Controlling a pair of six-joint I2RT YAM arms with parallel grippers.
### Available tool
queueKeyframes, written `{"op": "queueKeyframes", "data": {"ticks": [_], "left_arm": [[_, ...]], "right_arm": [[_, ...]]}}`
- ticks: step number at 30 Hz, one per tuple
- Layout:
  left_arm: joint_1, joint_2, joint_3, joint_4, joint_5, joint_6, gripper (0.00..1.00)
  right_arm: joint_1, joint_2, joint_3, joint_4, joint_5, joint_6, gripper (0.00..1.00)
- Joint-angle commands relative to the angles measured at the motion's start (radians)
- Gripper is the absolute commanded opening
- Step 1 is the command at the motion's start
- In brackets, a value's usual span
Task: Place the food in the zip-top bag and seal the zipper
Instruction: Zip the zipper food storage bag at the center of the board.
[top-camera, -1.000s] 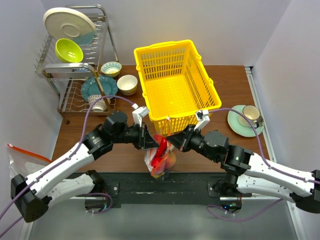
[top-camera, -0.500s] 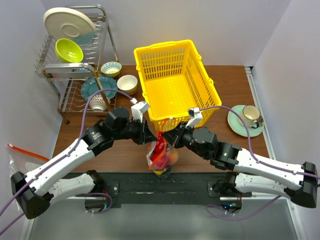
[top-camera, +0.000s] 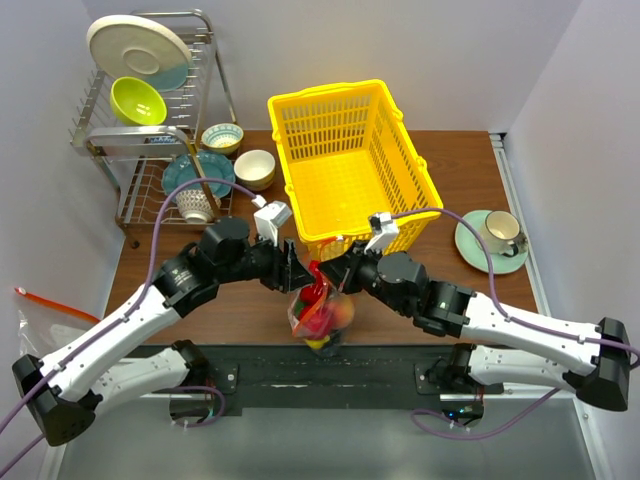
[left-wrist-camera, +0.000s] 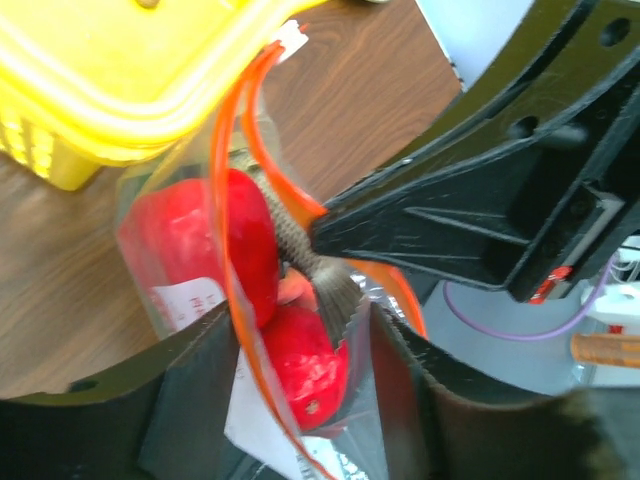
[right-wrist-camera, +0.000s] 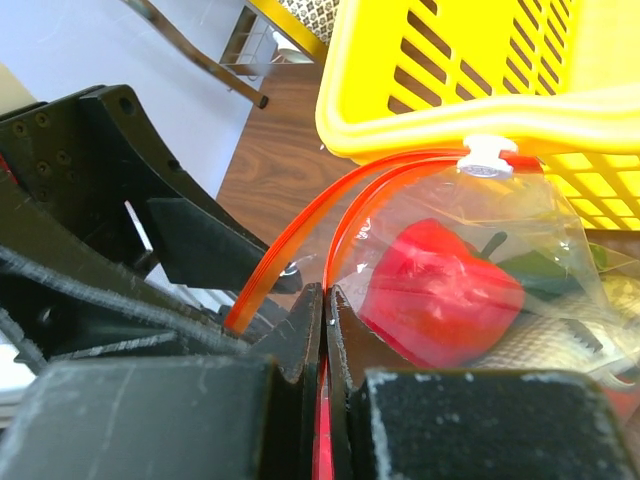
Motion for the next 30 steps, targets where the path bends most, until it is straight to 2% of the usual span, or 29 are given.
{"op": "queueKeyframes", "data": {"ticks": [1, 4, 6, 13, 19, 22, 23, 25, 26, 27, 28, 29, 30], "left_arm": [[0.001, 0.020, -0.004, 0.097, 0.102, -0.017, 0.67], [0.001, 0.028, -0.016, 0.135, 0.149, -0.026, 0.77], [0.001, 0.033, -0.016, 0.148, 0.158, -0.024, 0.78], [0.001, 0.068, -0.004, 0.122, 0.140, -0.004, 0.77], [0.001, 0.085, 0.002, 0.089, 0.094, 0.011, 0.69], [0.001, 0.086, 0.005, 0.089, 0.077, 0.015, 0.49], [0.001, 0.088, 0.008, 0.080, 0.072, 0.016, 0.38], [0.001, 0.086, 0.014, 0.074, 0.057, 0.020, 0.24], [0.000, 0.085, 0.016, 0.060, 0.049, 0.020, 0.12], [0.001, 0.080, 0.022, 0.053, 0.032, 0.022, 0.05], [0.000, 0.079, 0.029, 0.043, 0.026, 0.026, 0.00], [0.001, 0.076, 0.033, 0.030, 0.023, 0.028, 0.00], [0.001, 0.068, 0.034, 0.025, 0.021, 0.031, 0.00]], "right_arm": [[0.002, 0.011, 0.059, 0.051, 0.045, 0.002, 0.00], [0.002, 0.020, 0.070, 0.040, 0.041, 0.012, 0.00], [0.002, 0.036, 0.085, 0.032, 0.039, 0.012, 0.00], [0.002, 0.102, 0.159, -0.026, 0.013, 0.034, 0.00], [0.002, 0.140, 0.197, -0.055, -0.014, 0.042, 0.01], [0.002, 0.142, 0.200, -0.060, -0.017, 0.045, 0.02], [0.002, 0.142, 0.200, -0.061, -0.017, 0.045, 0.03], [0.002, 0.134, 0.200, -0.070, -0.010, 0.043, 0.06], [0.002, 0.129, 0.200, -0.074, -0.008, 0.040, 0.08], [0.002, 0.123, 0.200, -0.083, -0.004, 0.038, 0.19], [0.002, 0.111, 0.199, -0.087, 0.001, 0.035, 0.20], [0.002, 0.102, 0.199, -0.093, 0.012, 0.022, 0.26], [0.002, 0.091, 0.202, -0.115, 0.021, 0.011, 0.28]]}}
